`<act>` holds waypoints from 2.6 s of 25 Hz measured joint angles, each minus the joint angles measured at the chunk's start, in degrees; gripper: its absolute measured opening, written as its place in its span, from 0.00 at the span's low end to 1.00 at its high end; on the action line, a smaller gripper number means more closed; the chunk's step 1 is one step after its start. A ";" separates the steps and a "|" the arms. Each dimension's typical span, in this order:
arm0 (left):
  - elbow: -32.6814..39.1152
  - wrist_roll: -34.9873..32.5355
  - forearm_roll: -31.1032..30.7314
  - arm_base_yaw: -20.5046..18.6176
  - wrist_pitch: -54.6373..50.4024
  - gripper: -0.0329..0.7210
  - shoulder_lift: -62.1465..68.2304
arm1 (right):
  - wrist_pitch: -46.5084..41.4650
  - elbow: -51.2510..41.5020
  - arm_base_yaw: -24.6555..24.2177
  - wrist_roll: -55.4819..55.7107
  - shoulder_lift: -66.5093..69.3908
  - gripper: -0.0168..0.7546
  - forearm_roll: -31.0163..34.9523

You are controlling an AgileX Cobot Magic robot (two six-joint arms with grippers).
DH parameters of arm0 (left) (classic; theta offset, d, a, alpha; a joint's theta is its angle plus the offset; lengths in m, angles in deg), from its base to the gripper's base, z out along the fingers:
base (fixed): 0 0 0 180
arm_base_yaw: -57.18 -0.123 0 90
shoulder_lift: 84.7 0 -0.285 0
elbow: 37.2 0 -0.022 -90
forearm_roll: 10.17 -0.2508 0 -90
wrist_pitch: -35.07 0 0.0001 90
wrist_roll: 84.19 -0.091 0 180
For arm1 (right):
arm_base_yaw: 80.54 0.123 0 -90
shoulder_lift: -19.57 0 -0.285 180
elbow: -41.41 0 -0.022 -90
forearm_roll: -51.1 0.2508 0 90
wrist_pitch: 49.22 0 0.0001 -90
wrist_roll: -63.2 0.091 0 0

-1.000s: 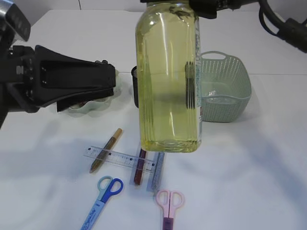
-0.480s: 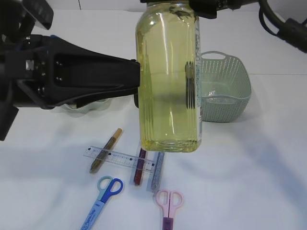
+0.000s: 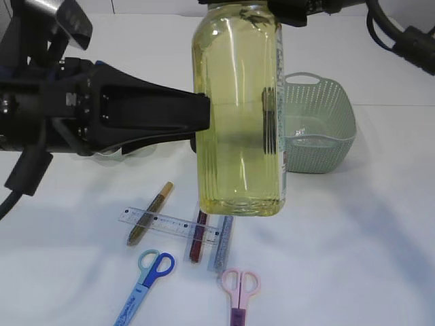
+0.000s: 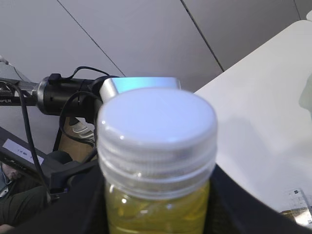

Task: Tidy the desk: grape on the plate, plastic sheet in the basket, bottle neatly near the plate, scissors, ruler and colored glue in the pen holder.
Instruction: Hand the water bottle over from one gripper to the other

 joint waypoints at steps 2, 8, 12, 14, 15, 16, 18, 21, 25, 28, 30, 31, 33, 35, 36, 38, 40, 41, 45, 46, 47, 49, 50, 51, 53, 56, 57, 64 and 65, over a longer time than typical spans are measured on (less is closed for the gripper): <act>-1.40 -0.24 -0.08 1.08 0.00 0.88 0.61 | 0.00 0.00 0.00 0.00 0.00 0.48 0.00; -4.74 -0.59 -0.71 3.65 -0.23 0.86 3.51 | 0.10 0.00 0.00 0.00 0.00 0.48 0.00; -6.00 -1.06 -1.06 3.81 -1.10 0.84 5.31 | 0.48 0.00 0.00 0.00 0.00 0.48 -0.34; -6.59 -1.30 -1.06 4.16 -1.50 0.84 6.31 | 0.57 0.00 0.00 -0.08 0.00 0.48 -1.10; -6.84 -1.42 -1.06 4.58 -1.50 0.84 6.83 | 0.57 -0.03 0.00 -0.08 0.00 0.48 -1.44; -7.26 -1.50 -1.06 5.02 -1.50 0.84 7.20 | 0.57 -0.03 0.00 -0.08 0.00 0.48 -1.80; -7.89 -1.69 -1.06 5.82 -1.50 0.84 8.04 | 0.45 -0.12 0.00 -0.08 0.00 0.48 -2.06; -8.56 -1.97 -1.14 6.34 -1.50 0.83 8.55 | 0.32 -0.12 0.00 -0.08 0.00 0.48 -2.06; -8.56 -2.24 -0.90 6.34 -1.50 0.83 8.63 | 0.32 -0.12 0.00 -0.08 0.00 0.48 -2.06; -8.56 -2.38 -0.69 6.48 -1.50 0.83 8.63 | 0.32 -0.12 0.00 -0.08 0.00 0.48 -2.06; -8.56 -2.88 -0.45 6.98 -1.38 0.83 8.63 | 0.18 -0.12 0.00 -0.08 0.00 0.48 -2.06; -8.56 -3.15 -0.33 7.15 -1.38 0.83 8.63 | 0.04 -0.12 0.00 -0.08 0.00 0.48 -2.06; -8.56 -3.68 -0.10 7.65 -1.17 0.83 8.63 | -0.39 -0.12 0.00 -0.08 0.00 0.48 -1.96; -8.56 -3.91 -0.01 7.88 -1.17 0.83 8.63 | -0.48 -0.12 0.00 -0.08 0.00 0.48 -1.96; -8.56 -3.91 -0.01 7.88 -1.17 0.82 8.63 | -0.48 -0.12 0.00 -0.08 0.00 0.48 -1.96; -8.56 -3.94 -0.01 7.88 -1.09 0.78 8.63 | -0.62 -0.12 0.00 -0.08 0.00 0.48 -1.86; -8.56 -3.94 -0.01 7.88 -1.09 0.72 8.63 | -0.66 -0.12 0.00 -0.08 0.00 0.48 -1.86; -8.59 -3.94 -0.01 7.88 -1.09 0.69 8.63 | -0.66 -0.12 0.00 -0.08 0.00 0.48 -1.86; -8.81 -3.94 -0.01 7.65 -1.09 0.61 8.77 | -0.66 -0.12 0.00 -0.44 0.00 0.48 -1.64; -8.81 -3.94 -0.01 7.40 -1.22 0.61 8.77 | -0.66 -0.12 0.00 -0.44 0.00 0.48 -1.52; -8.94 -3.94 -0.12 7.07 -1.22 0.60 8.77 | -0.55 -0.12 0.00 -0.44 0.00 0.48 -1.52; -8.94 -3.83 -0.24 6.82 -1.43 0.60 8.77 | -0.34 -0.12 0.00 -0.51 0.00 0.48 -1.44; -8.94 -3.83 -0.33 6.82 -1.43 0.60 8.77 | -0.34 -0.12 0.00 -0.51 0.00 0.48 -1.44; -8.94 -3.83 -0.33 6.82 -1.43 0.60 8.77 | -0.34 -0.12 0.00 -0.51 0.00 0.48 -1.44; -8.94 -3.83 -0.33 6.74 -1.48 0.60 8.77 | -0.34 -0.12 0.00 -0.51 0.00 0.48 -1.44; -8.94 -3.71 -0.33 6.74 -1.48 0.60 8.77 | -0.34 -0.12 0.00 -0.51 0.00 0.48 -1.39; -8.94 -3.71 -0.33 6.74 -1.48 0.60 8.77 | -0.34 -0.12 0.00 -0.51 0.00 0.48 -1.39; -8.94 -3.50 -0.73 6.61 -1.11 0.60 8.03 | -0.34 -0.12 0.00 -0.57 0.00 0.53 -0.95; -8.94 -3.50 -0.73 6.61 -0.95 0.60 7.94 | -0.34 -0.12 0.00 -0.57 0.00 0.54 -0.69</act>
